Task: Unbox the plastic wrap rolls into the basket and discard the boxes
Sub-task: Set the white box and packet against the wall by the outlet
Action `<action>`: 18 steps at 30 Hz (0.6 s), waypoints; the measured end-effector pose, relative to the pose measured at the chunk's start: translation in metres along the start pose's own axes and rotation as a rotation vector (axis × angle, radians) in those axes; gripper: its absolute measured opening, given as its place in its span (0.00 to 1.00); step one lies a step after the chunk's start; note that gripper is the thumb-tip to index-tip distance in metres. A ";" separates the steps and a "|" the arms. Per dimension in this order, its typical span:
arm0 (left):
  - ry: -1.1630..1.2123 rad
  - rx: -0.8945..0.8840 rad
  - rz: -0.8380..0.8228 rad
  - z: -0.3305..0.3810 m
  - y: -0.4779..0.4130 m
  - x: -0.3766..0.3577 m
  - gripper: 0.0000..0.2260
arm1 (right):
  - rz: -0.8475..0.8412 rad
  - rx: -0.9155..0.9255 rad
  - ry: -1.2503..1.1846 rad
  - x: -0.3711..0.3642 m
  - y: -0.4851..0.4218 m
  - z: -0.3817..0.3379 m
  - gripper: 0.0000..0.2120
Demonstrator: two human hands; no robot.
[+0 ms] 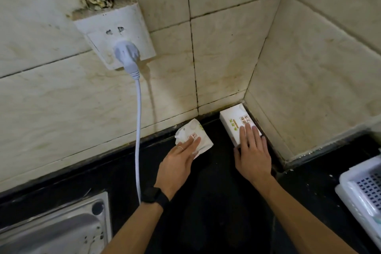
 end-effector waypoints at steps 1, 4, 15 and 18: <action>-0.008 0.001 -0.008 0.000 -0.002 -0.001 0.21 | -0.034 0.007 0.002 -0.003 0.001 0.003 0.38; -0.033 0.002 -0.029 0.003 -0.007 -0.003 0.21 | -0.098 0.005 0.008 -0.008 -0.003 0.009 0.37; -0.343 -0.245 -0.049 0.082 -0.060 -0.018 0.24 | -0.052 -0.115 -0.171 0.031 0.071 0.011 0.32; -0.427 -0.304 -0.068 0.111 -0.080 -0.036 0.26 | -0.264 -0.270 -0.148 0.024 0.120 0.031 0.29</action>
Point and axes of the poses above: each hand's wrist, its own y-axis away from the middle knuckle, its own x-axis out of the back of the hand, z = x × y, the point moved 1 cm from there along -y, towards the middle knuckle, and after that the axes turned 1 degree about z, right-handed, at the moved point
